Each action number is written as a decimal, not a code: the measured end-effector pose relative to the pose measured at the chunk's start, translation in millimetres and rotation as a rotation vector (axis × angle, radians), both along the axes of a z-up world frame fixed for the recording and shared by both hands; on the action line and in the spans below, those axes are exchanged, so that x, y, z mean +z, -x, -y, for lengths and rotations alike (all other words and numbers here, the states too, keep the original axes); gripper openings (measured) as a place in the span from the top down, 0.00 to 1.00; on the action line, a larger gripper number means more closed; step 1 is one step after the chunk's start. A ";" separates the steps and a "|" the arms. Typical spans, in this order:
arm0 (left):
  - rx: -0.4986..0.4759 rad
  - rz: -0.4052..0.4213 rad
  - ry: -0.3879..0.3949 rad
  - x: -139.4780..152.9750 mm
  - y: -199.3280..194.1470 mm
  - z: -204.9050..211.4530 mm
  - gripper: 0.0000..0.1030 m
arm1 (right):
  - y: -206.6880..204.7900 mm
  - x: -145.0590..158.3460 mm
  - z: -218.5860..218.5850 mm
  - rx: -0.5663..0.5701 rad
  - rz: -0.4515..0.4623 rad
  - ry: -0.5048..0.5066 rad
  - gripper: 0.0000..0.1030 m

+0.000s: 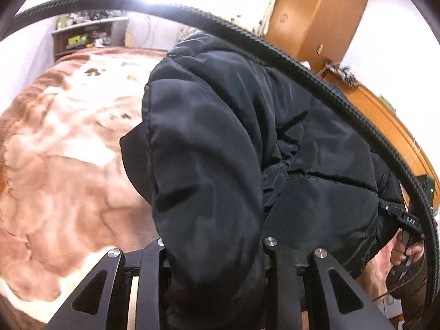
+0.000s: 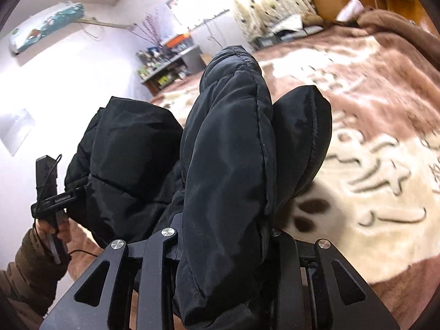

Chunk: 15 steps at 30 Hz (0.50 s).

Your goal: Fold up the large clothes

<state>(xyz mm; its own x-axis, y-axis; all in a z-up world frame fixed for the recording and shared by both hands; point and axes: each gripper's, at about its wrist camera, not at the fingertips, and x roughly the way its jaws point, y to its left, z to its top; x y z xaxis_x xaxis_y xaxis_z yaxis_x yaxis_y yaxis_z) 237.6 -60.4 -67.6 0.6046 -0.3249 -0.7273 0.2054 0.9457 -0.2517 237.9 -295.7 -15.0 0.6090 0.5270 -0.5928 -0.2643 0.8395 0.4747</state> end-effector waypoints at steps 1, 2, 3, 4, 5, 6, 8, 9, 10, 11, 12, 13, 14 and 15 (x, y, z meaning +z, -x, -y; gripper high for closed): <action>0.013 0.014 -0.001 5.5 4.2 -8.0 0.71 | -0.5 5.2 -6.4 0.005 0.016 -0.013 0.71; 0.026 0.019 0.005 8.0 4.5 -16.9 0.71 | -3.5 4.4 -9.1 0.009 0.022 -0.023 0.71; 0.035 0.024 0.008 11.9 7.8 -24.2 0.71 | -4.6 8.1 -16.7 0.019 0.032 -0.032 0.71; 0.048 0.037 0.004 16.4 13.2 -33.0 0.71 | -1.5 7.2 -23.8 0.029 0.040 -0.032 0.71; 0.057 0.043 0.000 18.5 18.2 -39.4 0.71 | -3.1 9.9 -37.8 0.040 0.046 -0.032 0.71; 0.067 0.044 -0.003 17.6 21.6 -36.6 0.71 | -7.4 10.7 -51.2 0.053 0.050 -0.030 0.71; 0.099 0.039 -0.006 14.4 32.6 -41.4 0.71 | -14.7 2.1 -58.8 0.065 0.047 -0.044 0.71; 0.114 0.036 -0.011 15.0 43.4 -43.4 0.71 | -16.5 -0.8 -68.9 0.077 0.044 -0.047 0.71; 0.127 0.032 -0.014 11.3 40.5 -48.7 0.71 | -17.4 -6.3 -70.5 0.085 0.043 -0.049 0.71; 0.142 0.026 -0.020 8.3 41.7 -55.3 0.71 | -21.0 -11.1 -75.6 0.092 0.037 -0.060 0.71; 0.152 0.021 -0.023 5.9 40.0 -64.9 0.71 | -21.7 -15.3 -82.6 0.100 0.032 -0.071 0.71; 0.171 0.012 -0.030 0.8 43.9 -74.2 0.71 | -24.6 -18.8 -89.7 0.103 0.027 -0.078 0.71; 0.181 0.006 -0.032 -0.3 43.0 -74.6 0.71 | -26.8 -23.1 -97.2 0.104 0.017 -0.090 0.71; 0.195 -0.001 -0.030 -5.2 45.1 -80.6 0.71 | -23.8 -26.9 -104.9 0.108 0.005 -0.098 0.71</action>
<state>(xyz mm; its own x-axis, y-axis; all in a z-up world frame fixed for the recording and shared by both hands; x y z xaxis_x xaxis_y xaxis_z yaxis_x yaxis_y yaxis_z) 192.4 20.2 -72.8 0.6536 -0.1798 -0.7352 0.0170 0.9746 -0.2232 261.7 -190.9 -42.0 0.5488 0.6448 -0.5320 -0.3531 0.7557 0.5517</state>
